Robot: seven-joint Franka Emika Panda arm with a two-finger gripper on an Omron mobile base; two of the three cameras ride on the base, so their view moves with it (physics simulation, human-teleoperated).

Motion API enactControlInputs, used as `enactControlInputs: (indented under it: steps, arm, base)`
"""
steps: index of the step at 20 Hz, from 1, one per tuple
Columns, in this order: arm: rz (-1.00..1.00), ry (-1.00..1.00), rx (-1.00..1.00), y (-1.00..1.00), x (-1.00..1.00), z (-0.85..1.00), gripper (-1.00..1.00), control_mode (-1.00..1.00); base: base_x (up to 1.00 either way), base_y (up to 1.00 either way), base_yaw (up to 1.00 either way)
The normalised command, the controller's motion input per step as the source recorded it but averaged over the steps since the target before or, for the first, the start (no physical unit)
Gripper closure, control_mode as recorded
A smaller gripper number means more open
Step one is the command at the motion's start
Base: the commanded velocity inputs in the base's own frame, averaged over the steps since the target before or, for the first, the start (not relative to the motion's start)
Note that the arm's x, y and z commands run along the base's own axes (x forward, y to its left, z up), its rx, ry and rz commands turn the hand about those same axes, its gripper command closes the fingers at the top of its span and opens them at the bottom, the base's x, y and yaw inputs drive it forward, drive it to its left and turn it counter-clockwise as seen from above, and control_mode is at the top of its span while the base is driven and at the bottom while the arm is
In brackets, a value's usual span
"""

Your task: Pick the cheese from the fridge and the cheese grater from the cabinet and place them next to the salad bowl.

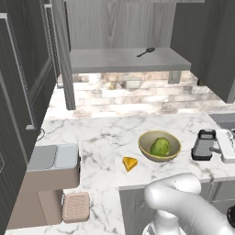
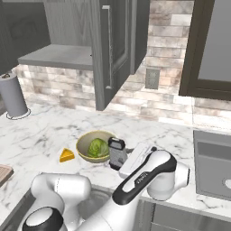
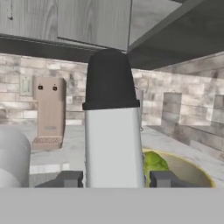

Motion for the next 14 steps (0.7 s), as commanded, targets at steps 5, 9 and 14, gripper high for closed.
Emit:
enactControlInputs:
  steps: [5,9,14]
  arm:
    - [0.0,0.0,0.0,0.0,0.26,-0.29,1.0,-1.0]
    - [0.0,0.0,0.0,-0.03,0.29,-0.25,1.0,-1.0]
    - [0.0,0.0,0.0,-0.08,0.31,-0.23,1.0,-1.0]
  base:
    - [0.0,0.0,0.0]
    - [0.0,0.0,0.0]
    - [0.0,0.0,0.0]
